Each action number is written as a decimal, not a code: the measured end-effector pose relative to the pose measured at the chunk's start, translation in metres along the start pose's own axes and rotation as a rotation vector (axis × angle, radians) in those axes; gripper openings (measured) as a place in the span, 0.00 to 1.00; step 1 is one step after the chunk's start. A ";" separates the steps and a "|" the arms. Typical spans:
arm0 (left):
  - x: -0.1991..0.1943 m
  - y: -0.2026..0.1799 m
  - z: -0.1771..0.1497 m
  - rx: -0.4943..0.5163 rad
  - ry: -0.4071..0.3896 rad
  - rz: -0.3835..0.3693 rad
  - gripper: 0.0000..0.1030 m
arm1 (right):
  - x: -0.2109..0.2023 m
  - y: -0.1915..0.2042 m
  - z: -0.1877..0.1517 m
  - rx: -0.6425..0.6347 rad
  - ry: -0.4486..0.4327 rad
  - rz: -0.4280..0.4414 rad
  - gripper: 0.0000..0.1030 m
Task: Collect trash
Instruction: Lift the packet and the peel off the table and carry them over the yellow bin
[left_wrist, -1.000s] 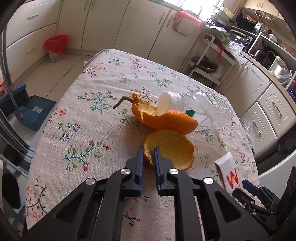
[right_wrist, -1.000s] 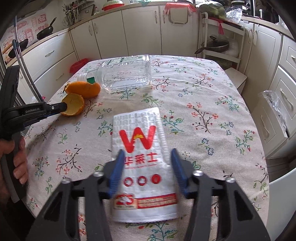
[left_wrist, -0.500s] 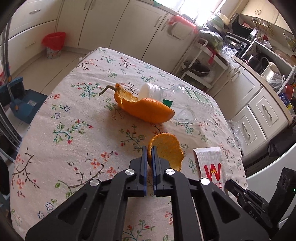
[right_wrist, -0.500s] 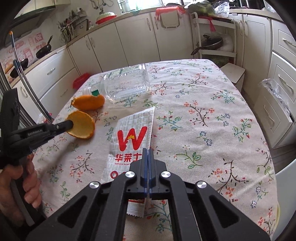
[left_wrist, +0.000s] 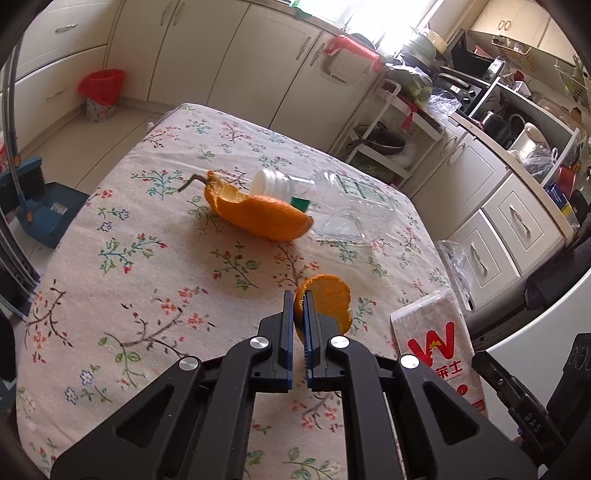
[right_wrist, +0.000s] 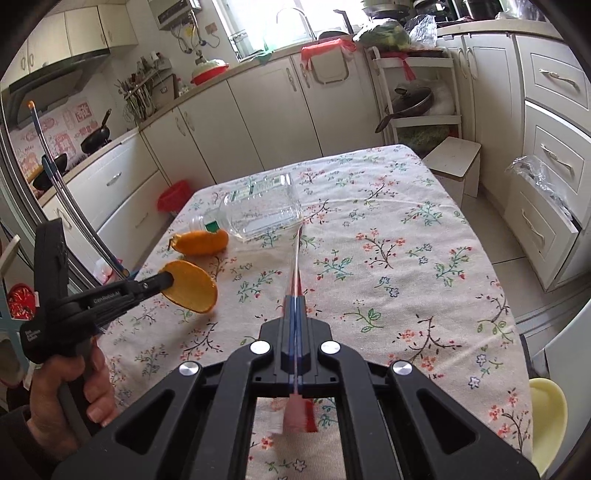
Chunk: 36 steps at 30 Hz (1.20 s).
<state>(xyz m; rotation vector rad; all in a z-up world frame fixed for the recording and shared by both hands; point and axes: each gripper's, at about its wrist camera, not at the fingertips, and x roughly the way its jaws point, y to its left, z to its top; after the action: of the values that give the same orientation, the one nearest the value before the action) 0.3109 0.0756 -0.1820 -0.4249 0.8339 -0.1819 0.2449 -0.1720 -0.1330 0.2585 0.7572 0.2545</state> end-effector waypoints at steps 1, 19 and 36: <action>-0.001 -0.004 -0.003 0.004 0.002 -0.006 0.04 | -0.005 -0.001 0.000 0.007 -0.009 0.003 0.01; -0.011 -0.075 -0.019 0.115 0.018 -0.064 0.04 | -0.065 -0.048 -0.003 0.135 -0.117 0.001 0.01; -0.007 -0.138 -0.044 0.225 0.050 -0.099 0.04 | -0.103 -0.095 -0.016 0.239 -0.169 -0.021 0.01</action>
<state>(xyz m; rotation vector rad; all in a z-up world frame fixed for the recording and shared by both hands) 0.2746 -0.0597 -0.1433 -0.2514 0.8313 -0.3753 0.1749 -0.2918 -0.1087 0.4920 0.6219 0.1202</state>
